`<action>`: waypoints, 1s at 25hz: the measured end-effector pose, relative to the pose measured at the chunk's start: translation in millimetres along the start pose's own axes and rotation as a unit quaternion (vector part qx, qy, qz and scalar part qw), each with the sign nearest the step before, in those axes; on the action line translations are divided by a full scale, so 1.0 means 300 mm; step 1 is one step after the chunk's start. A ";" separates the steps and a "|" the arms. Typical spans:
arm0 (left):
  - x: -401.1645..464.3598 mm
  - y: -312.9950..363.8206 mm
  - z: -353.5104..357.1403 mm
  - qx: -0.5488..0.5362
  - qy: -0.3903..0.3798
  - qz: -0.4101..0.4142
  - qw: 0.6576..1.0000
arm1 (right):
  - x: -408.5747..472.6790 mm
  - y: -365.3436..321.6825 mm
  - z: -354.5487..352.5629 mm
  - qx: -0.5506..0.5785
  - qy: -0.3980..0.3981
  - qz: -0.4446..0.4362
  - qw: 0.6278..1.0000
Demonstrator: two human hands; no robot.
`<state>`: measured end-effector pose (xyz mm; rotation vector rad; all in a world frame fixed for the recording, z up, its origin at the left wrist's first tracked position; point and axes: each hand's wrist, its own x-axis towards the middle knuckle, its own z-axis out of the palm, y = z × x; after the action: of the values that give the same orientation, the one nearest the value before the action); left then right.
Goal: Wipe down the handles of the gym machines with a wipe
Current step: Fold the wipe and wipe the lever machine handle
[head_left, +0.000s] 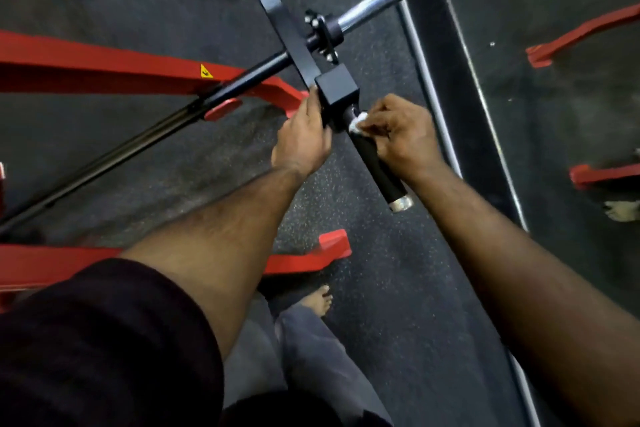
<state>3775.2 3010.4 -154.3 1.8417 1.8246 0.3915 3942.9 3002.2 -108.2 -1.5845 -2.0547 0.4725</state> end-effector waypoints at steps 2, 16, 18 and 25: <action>0.001 0.001 -0.005 -0.012 0.009 -0.008 1.000 | -0.074 0.011 -0.033 -0.037 -0.039 -0.045 0.998; -0.027 -0.005 -0.002 -0.049 0.029 -0.029 0.998 | -0.277 -0.011 -0.109 -0.116 -0.103 -0.037 0.987; -0.023 -0.002 -0.002 -0.039 0.025 -0.036 0.998 | -0.116 -0.011 -0.023 -0.028 -0.034 0.053 0.998; -0.011 -0.010 0.008 -0.035 0.047 -0.057 0.997 | -0.120 -0.023 -0.036 -0.069 0.036 0.019 0.997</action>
<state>3773.7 3006.8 -157.3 1.6903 1.9428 0.5001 3950.8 2965.5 -102.0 -1.6976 -2.0440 0.2881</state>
